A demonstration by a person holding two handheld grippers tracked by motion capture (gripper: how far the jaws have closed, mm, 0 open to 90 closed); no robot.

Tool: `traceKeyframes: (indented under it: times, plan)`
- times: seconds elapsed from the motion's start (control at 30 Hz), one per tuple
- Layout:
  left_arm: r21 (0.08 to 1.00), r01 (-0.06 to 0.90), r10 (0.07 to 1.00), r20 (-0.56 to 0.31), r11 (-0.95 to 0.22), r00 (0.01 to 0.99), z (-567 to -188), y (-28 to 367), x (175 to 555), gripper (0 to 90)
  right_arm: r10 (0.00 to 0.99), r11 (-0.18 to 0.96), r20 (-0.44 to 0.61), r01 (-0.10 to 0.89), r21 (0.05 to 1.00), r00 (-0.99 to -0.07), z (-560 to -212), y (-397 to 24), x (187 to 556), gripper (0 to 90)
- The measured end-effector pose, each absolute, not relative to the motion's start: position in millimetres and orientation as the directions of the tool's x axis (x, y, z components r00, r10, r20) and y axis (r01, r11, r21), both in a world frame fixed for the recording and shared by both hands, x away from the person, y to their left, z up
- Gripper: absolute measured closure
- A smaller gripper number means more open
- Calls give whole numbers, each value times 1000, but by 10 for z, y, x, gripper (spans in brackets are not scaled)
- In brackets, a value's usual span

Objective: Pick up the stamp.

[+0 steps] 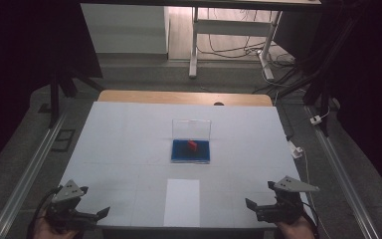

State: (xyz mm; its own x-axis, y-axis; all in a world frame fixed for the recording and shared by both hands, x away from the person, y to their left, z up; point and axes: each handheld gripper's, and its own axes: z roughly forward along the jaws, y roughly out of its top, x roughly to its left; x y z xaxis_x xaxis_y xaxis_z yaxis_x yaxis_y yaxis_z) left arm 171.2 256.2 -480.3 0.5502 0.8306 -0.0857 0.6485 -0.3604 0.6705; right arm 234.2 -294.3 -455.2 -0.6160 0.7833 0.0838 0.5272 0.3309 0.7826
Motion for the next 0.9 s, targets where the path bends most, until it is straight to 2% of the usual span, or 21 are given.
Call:
traceKeyframes:
  times: [0.17, 0.53, 0.9]
  plan:
    - [662, 654, 828, -88, -367, 554, -4808, 2558, 1718, 12, 770, 351, 78, 523, 777, -633, -4554, -2921, 2344, 0]
    - [686, 658, 818, -159, -311, 553, -4794, 2640, 1717, 2, 761, 370, 74, 525, 766, -644, -4560, -2901, 2351, 0]
    - [683, 656, 818, -148, -323, 557, -4796, 2624, 1716, 4, 754, 394, 55, 519, 758, -654, -4558, -2868, 2346, 0]
